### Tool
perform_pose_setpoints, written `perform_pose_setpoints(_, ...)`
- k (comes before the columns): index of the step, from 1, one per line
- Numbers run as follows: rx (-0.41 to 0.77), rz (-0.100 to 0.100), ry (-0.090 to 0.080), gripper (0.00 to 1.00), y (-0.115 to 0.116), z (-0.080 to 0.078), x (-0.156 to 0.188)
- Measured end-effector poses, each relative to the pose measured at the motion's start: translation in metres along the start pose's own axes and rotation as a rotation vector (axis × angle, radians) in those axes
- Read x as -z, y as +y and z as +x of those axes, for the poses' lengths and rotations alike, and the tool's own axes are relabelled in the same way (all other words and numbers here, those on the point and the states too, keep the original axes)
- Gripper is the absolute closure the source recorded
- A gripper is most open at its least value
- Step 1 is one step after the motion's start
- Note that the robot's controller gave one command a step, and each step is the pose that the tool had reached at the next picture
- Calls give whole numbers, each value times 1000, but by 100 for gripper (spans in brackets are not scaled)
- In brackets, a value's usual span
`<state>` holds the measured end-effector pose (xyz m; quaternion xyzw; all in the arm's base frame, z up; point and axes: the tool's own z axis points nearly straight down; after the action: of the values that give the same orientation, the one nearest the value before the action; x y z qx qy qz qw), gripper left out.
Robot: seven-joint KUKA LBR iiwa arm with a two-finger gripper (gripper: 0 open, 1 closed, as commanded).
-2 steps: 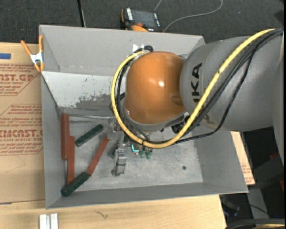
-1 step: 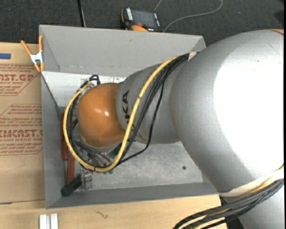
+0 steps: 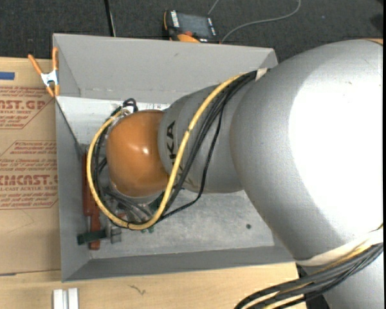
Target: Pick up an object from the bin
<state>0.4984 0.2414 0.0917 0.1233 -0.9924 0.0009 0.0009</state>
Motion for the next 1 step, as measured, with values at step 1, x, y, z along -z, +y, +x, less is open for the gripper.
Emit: perform_pose_setpoints(1, -288, -3, -1, 100, -11, 19, 19)
